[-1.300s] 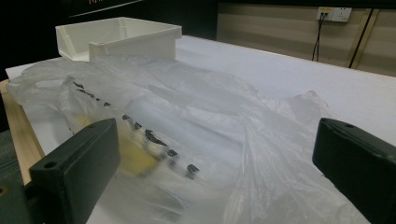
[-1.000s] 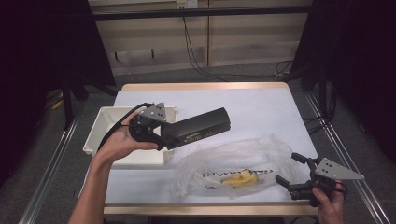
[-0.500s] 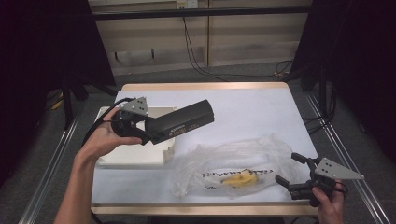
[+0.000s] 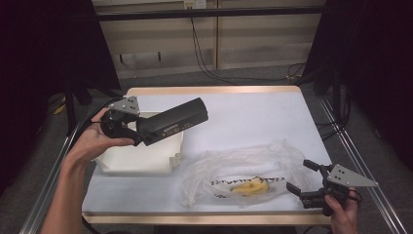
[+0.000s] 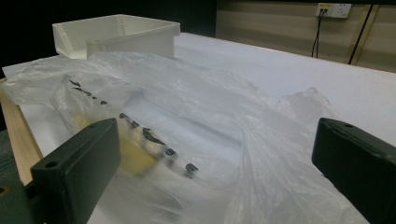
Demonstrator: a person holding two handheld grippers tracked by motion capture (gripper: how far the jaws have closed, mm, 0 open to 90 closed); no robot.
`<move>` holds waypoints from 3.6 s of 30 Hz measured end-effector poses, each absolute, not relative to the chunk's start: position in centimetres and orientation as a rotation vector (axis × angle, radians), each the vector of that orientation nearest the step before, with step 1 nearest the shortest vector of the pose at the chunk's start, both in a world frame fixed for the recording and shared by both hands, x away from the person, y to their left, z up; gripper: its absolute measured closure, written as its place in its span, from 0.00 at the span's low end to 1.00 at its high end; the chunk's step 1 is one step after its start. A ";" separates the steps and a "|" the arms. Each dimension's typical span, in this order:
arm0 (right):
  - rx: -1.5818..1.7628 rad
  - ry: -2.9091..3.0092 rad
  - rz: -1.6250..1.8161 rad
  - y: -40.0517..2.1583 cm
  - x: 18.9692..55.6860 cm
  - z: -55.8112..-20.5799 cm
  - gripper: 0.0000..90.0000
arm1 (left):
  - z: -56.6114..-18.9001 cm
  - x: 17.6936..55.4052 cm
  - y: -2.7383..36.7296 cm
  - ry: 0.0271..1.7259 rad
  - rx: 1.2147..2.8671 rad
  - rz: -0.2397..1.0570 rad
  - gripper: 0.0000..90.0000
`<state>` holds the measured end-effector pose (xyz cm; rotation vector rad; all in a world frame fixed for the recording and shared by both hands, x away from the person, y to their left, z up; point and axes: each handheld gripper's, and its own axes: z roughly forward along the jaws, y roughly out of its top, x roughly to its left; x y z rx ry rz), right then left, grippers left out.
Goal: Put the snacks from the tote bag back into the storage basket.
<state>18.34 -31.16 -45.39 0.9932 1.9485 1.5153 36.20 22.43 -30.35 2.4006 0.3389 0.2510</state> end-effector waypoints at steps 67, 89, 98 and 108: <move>1.004 1.966 1.499 -31.4 18.5 -45.6 0.01 | -39.6 42.3 30.4 0.443 2.554 0.162 0.48; 1.031 1.971 1.490 -31.6 18.6 -45.9 0.01 | -41.9 44.6 28.6 0.427 2.642 0.137 0.48; 1.026 1.978 1.492 -31.3 18.6 -45.9 0.01 | -42.3 45.5 28.3 0.538 2.660 0.121 0.44; 1.012 1.993 1.486 -31.3 18.5 -45.9 0.01 | -43.0 46.7 28.2 0.691 2.669 0.170 0.35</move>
